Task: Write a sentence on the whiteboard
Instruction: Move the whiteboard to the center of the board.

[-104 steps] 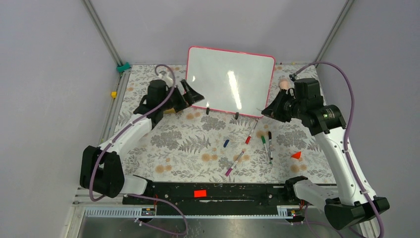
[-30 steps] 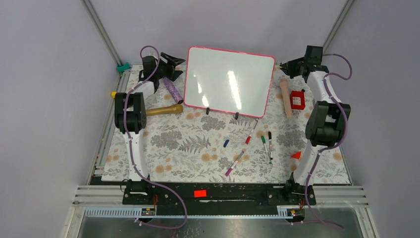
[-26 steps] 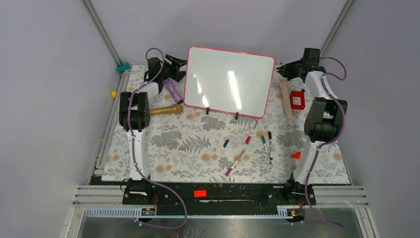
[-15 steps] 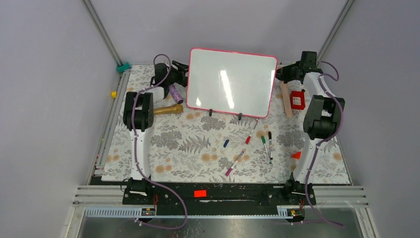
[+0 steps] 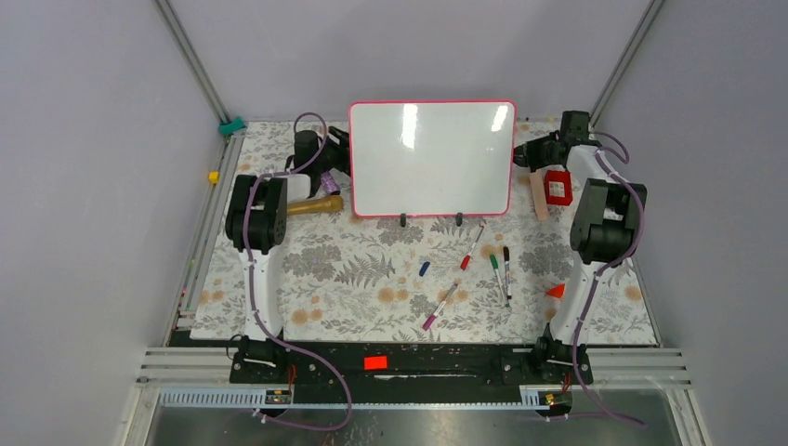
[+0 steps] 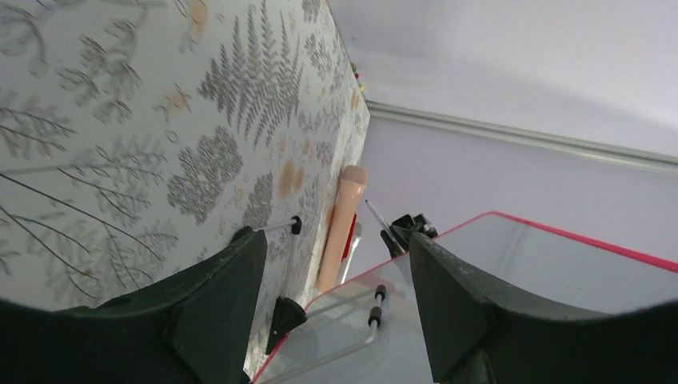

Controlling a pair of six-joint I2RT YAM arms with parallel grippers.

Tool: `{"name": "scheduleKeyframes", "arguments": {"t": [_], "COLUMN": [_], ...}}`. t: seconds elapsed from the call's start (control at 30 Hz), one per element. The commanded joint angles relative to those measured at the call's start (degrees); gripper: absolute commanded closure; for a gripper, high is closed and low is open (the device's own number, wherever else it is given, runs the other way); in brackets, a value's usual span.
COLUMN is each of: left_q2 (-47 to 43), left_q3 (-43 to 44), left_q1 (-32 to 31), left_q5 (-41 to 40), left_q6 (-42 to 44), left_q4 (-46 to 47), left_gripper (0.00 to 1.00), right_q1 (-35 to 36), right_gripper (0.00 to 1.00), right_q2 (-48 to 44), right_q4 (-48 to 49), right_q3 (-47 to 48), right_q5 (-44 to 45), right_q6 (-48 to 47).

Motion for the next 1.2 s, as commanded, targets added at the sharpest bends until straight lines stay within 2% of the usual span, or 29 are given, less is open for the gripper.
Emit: {"name": "scheduleKeyframes", "arguments": {"t": [0.0, 0.33, 0.53, 0.77, 0.93, 1.17], "left_q2": [-6.0, -7.2, -8.8, -13.8, -17.1, -17.0], "left_q3": [-1.7, 0.4, 3.1, -3.7, -7.7, -8.7], "left_q1": [-1.1, -0.1, 4.2, 6.4, 6.4, 5.9], "left_q5": [0.7, 1.8, 2.4, 1.4, 0.9, 1.5], "left_q6": [1.2, 5.2, 9.0, 7.2, 7.6, 7.0], "left_q4": [5.1, -3.4, -10.5, -8.1, -8.3, -7.6], "left_gripper": [0.34, 0.33, 0.32, 0.32, 0.32, 0.32], "right_q1": [0.3, 1.2, 0.7, 0.7, 1.1, 1.4], "right_gripper": [1.0, 1.0, 1.0, 1.0, 1.0, 1.0], "right_q2": [-5.8, -6.8, -0.9, 5.4, 10.5, 9.4], "right_q4": [0.8, 0.2, -2.9, -1.7, -1.8, 0.2], "right_q3": [-1.3, -4.6, 4.2, 12.2, 17.3, 13.6], "right_q5": [-2.8, -3.5, -5.8, -9.4, -15.4, -18.1], "right_q6": [-1.3, -1.8, -2.4, 1.3, 2.9, 2.9]}}
